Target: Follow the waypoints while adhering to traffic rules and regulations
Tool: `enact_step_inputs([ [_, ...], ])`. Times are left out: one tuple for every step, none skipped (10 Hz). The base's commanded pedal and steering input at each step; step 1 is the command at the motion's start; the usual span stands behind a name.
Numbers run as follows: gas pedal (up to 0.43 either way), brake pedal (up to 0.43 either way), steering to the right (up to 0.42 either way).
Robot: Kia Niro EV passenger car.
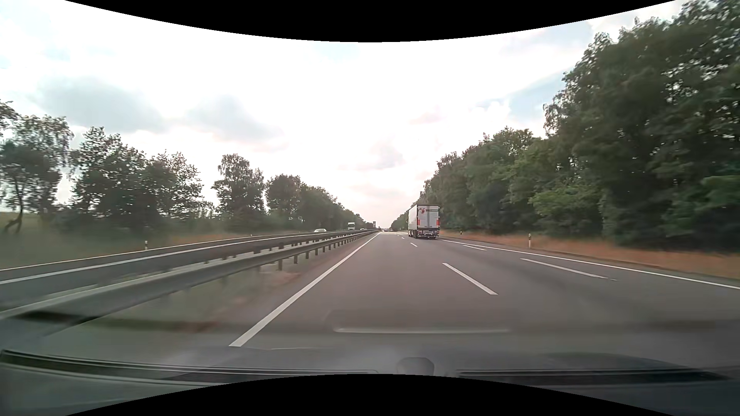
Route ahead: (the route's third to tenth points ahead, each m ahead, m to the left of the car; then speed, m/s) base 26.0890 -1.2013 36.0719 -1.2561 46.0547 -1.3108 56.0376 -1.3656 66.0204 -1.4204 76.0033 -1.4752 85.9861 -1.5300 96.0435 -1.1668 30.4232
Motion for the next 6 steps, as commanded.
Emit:
enact_step_inputs([
  [0.449, 0.000, -0.003],
  [0.449, 0.000, -0.003],
  [0.449, 0.000, -0.003],
  [0.449, 0.000, -0.003],
  [0.449, 0.000, -0.003],
  [0.449, 0.000, -0.003],
])
